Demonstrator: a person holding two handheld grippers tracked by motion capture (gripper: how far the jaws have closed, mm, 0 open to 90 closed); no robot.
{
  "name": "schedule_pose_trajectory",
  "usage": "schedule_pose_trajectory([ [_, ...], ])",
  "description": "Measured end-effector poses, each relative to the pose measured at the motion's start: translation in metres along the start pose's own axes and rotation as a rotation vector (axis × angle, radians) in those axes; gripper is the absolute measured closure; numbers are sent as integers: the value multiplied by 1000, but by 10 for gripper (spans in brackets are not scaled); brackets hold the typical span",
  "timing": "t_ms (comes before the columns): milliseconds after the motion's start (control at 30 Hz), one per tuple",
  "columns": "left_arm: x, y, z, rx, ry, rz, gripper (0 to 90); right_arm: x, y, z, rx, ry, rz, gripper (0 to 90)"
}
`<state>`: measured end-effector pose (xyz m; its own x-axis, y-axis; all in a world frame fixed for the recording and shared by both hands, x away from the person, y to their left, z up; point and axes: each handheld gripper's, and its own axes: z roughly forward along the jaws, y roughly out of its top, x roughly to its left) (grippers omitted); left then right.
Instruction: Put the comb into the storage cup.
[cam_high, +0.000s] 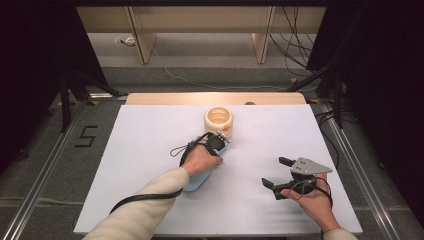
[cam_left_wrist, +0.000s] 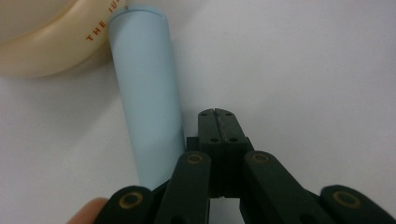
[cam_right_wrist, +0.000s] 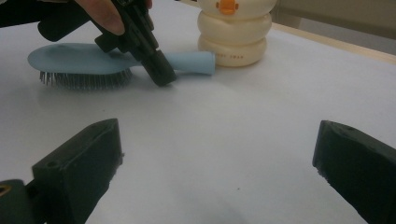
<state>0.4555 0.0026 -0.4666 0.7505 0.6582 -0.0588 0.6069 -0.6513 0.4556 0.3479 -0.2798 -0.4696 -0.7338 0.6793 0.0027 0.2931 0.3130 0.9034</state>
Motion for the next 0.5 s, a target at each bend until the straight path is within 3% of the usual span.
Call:
schedule_pose_trajectory([
  [500,1,-9,-8,35,-15,-32,900,0,0,0,3,0,-1,24],
])
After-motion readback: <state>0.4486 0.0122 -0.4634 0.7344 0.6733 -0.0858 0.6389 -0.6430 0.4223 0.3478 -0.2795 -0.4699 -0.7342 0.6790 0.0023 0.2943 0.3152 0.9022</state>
